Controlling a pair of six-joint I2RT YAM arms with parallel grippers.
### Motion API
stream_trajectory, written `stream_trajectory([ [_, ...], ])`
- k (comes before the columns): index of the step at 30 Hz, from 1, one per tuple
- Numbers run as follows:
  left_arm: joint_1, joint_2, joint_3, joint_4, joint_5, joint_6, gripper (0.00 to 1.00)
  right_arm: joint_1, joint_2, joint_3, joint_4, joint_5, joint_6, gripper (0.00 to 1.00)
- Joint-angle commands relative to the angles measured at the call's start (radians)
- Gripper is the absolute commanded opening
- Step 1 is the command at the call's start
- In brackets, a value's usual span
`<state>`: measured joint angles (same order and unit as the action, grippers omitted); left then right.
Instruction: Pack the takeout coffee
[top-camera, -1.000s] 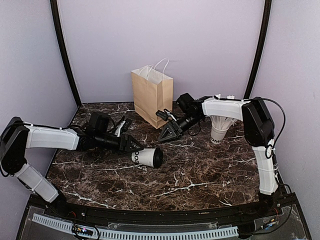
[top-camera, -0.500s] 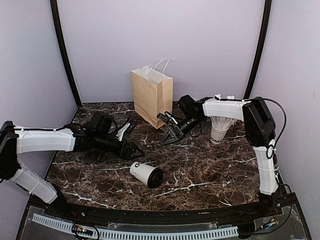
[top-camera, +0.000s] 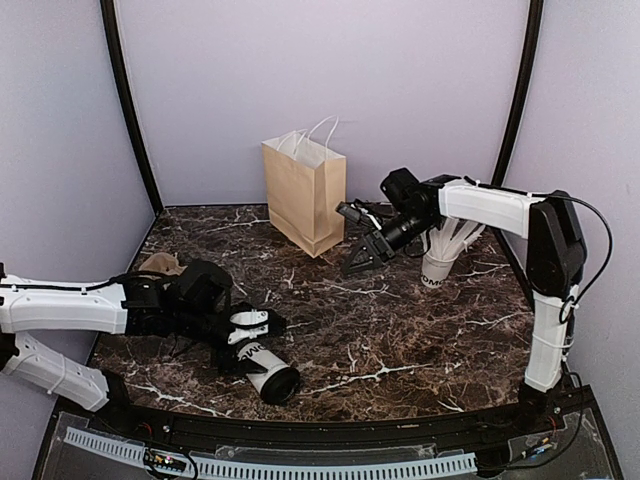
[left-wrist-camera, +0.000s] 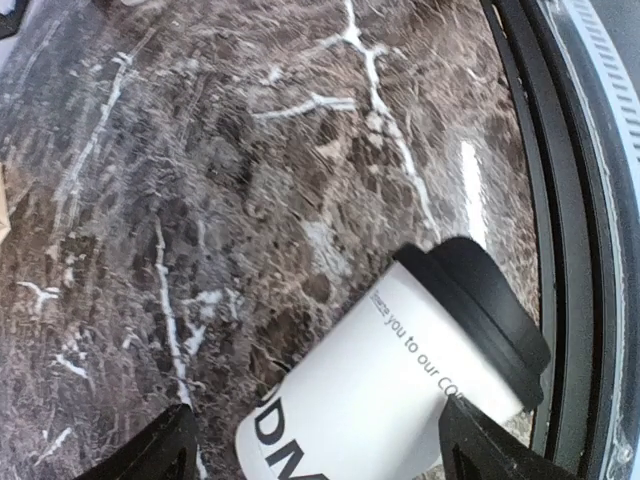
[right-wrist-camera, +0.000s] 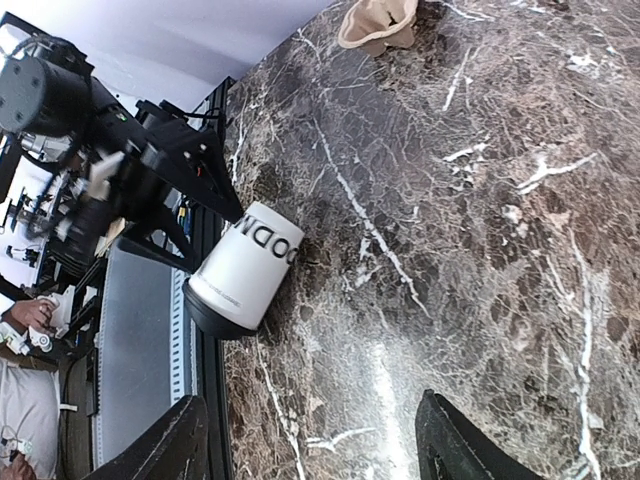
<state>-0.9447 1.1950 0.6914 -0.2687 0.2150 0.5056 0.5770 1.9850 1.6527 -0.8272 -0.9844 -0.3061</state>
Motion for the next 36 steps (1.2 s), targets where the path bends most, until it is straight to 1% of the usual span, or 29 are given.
stream_trajectory([
  [1, -0.007, 0.052, 0.006, -0.128, -0.051, 0.188, 0.87, -0.012, -0.014, -0.02, -0.013, -0.024, -0.024, 0.73],
  [5, -0.014, 0.089, 0.031, -0.171, -0.041, 0.183, 0.87, -0.012, -0.017, -0.034, -0.004, -0.03, -0.025, 0.73],
  [8, -0.023, 0.118, 0.04, -0.16, -0.026, 0.163, 0.87, -0.013, -0.004, -0.037, -0.004, -0.045, -0.029, 0.73],
  [10, -0.041, 0.149, 0.046, -0.119, -0.049, 0.147, 0.87, -0.014, 0.011, -0.035, -0.003, -0.054, -0.032, 0.73],
  [11, -0.045, 0.175, 0.051, -0.072, -0.057, 0.136, 0.87, -0.013, 0.022, -0.031, -0.002, -0.053, -0.033, 0.73],
  [13, -0.051, 0.21, 0.076, -0.023, -0.063, 0.103, 0.87, -0.014, 0.052, -0.021, 0.004, -0.01, -0.022, 0.73],
  [15, -0.054, 0.227, 0.11, -0.016, -0.059, 0.098, 0.86, -0.012, 0.081, -0.02, 0.0, 0.012, -0.018, 0.73],
  [18, -0.058, 0.208, 0.123, -0.008, -0.115, 0.137, 0.87, -0.011, 0.084, -0.045, 0.014, 0.03, -0.016, 0.73],
  [20, -0.058, 0.192, 0.111, 0.028, -0.165, 0.164, 0.88, -0.012, 0.072, -0.064, 0.025, 0.033, -0.018, 0.73],
  [22, -0.057, 0.198, 0.117, 0.022, -0.195, 0.192, 0.88, -0.011, 0.058, -0.076, 0.032, 0.031, -0.016, 0.73],
  [25, -0.057, 0.249, 0.159, 0.012, -0.241, 0.217, 0.89, -0.011, 0.054, -0.083, 0.037, 0.03, -0.014, 0.73],
  [31, -0.057, 0.375, 0.217, 0.131, -0.229, 0.346, 0.91, -0.012, 0.042, -0.083, 0.03, 0.036, -0.018, 0.73],
  [36, -0.057, 0.489, 0.256, 0.176, -0.246, 0.431, 0.91, -0.011, -0.039, -0.114, 0.022, 0.066, -0.058, 0.73],
])
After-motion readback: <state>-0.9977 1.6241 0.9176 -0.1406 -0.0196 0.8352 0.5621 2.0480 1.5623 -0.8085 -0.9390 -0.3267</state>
